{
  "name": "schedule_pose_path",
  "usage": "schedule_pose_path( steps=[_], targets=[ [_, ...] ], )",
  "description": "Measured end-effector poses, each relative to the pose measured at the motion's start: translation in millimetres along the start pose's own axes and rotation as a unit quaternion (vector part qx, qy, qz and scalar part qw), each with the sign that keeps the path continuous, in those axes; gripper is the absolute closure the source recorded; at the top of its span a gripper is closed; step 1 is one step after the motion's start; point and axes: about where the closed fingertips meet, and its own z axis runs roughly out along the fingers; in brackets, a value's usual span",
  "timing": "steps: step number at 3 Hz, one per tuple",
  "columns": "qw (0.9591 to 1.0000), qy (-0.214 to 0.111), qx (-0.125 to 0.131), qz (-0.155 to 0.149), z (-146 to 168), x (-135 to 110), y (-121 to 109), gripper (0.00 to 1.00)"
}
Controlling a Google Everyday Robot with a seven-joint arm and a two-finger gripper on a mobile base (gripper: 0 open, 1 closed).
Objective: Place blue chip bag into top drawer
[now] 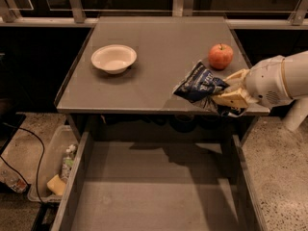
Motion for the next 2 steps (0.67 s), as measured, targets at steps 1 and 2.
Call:
schedule_pose_path(
  steps=[1,2],
  targets=[
    [0.9996,-0.013,-0.017,-0.018,6.2,-2.6,45.0,1.0],
    [0.999,-0.009,-0.039,-0.019,17.8,16.5,103.9,1.0]
  ],
)
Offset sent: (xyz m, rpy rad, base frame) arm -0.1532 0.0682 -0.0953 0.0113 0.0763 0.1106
